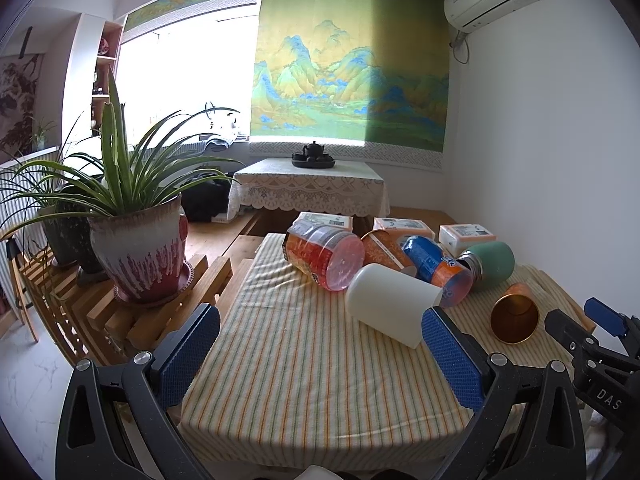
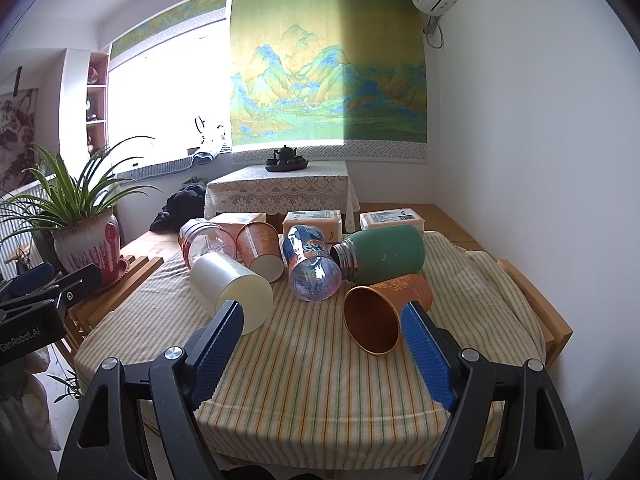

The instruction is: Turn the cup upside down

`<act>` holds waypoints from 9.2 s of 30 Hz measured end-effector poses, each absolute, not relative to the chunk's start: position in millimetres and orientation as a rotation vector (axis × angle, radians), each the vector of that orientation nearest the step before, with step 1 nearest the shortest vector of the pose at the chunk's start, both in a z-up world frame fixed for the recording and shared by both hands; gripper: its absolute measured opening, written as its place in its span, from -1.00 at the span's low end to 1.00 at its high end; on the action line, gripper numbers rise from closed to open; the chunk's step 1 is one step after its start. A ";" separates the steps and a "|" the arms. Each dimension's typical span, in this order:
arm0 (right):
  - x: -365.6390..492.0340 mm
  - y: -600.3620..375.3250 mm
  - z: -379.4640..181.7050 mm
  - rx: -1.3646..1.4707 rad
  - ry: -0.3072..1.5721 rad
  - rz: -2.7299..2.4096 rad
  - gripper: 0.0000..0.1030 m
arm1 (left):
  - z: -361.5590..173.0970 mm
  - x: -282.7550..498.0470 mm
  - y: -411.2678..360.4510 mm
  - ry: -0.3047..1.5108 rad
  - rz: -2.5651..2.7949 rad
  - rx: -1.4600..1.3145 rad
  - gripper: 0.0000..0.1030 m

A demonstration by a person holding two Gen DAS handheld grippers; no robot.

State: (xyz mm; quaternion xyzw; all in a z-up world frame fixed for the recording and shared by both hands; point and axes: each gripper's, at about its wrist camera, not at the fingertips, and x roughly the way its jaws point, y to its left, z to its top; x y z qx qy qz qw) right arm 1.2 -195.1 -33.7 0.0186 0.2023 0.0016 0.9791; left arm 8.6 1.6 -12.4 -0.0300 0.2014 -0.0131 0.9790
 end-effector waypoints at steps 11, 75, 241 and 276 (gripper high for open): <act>3.7 -194.4 -33.3 0.036 0.412 0.005 0.51 | -12.5 12.6 0.7 0.411 -0.030 -0.057 0.99; 290.0 -180.4 -41.2 -0.156 1.104 0.331 0.15 | -46.0 70.0 45.4 0.506 0.069 -0.113 0.99; -2.9 -340.5 -58.4 0.248 0.851 0.311 0.25 | -69.6 31.0 -182.0 0.340 -0.261 0.326 0.95; -9.2 -332.8 -54.1 0.246 0.778 0.293 0.25 | -58.0 27.9 -163.0 0.321 -0.292 0.277 0.99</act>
